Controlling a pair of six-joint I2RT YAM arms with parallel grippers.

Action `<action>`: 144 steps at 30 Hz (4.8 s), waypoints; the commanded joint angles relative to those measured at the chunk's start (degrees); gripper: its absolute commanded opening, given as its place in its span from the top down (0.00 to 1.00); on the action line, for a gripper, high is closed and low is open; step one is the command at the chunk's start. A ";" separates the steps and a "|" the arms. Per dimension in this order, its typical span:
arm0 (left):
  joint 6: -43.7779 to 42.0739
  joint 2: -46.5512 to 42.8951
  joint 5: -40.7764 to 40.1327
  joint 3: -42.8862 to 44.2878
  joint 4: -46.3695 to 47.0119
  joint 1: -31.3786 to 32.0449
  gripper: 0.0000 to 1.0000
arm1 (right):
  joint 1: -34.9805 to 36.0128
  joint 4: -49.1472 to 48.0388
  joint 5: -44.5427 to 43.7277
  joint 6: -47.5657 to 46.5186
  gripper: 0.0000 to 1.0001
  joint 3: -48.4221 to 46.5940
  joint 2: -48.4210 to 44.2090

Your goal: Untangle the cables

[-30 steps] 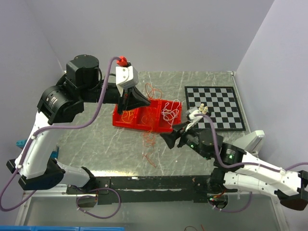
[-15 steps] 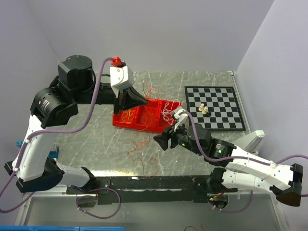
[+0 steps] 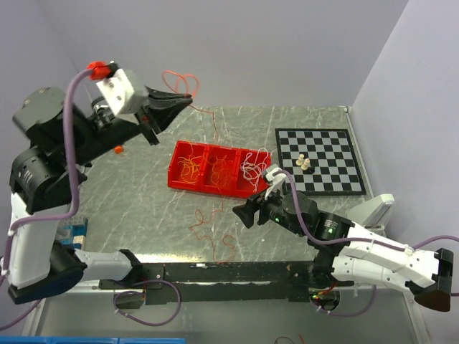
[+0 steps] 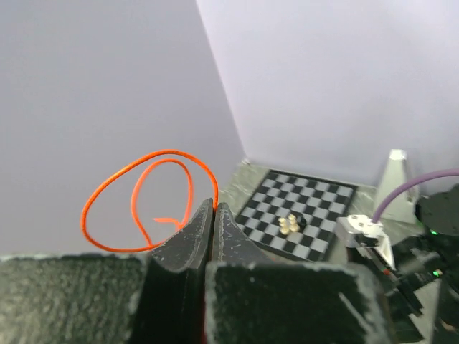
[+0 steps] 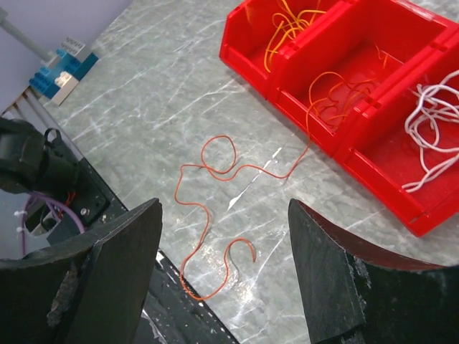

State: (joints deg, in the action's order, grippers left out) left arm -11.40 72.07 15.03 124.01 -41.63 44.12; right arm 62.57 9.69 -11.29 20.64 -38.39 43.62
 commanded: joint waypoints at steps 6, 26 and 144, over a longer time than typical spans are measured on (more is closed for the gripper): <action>-5.56 -2.03 -6.50 -20.97 14.02 0.27 0.99 | -0.25 -2.31 -6.46 3.35 0.24 3.85 -7.83; -7.76 6.94 -9.05 -19.95 23.08 0.00 0.99 | -0.25 0.94 -9.19 5.02 0.27 8.16 -16.99; -1.88 13.18 -13.99 -37.96 21.06 -6.68 0.99 | -0.25 3.93 -10.16 5.20 0.30 6.49 -17.95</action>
State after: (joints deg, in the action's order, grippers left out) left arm -17.17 85.41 -2.20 87.22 -21.43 37.60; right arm 62.48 13.85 -20.53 25.54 -30.74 25.82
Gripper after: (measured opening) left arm 0.022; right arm 0.704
